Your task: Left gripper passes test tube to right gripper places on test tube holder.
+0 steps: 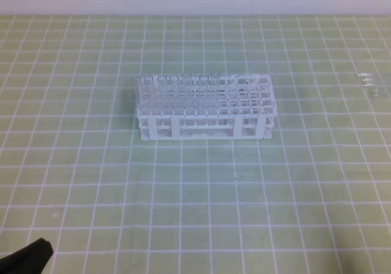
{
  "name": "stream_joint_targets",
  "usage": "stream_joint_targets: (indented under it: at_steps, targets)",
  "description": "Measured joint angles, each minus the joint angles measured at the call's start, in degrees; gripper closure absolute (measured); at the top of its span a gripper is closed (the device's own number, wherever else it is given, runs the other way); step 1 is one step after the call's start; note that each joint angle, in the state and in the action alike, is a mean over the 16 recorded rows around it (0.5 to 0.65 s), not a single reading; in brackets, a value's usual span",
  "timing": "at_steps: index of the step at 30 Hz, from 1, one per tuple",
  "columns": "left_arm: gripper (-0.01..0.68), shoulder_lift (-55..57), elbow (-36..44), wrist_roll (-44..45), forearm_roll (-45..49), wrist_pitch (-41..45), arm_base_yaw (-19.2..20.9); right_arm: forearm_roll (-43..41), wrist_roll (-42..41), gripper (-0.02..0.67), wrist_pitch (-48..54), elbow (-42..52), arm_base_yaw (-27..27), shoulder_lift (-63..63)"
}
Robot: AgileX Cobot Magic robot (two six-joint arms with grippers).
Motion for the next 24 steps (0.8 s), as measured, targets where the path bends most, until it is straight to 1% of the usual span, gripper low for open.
stream_joint_targets:
  at_steps: [24]
  targets:
    - [0.675,-0.1,0.1,0.1,1.1,-1.1,0.3,0.9,-0.2,0.665,-0.3,0.1,0.0,0.0]
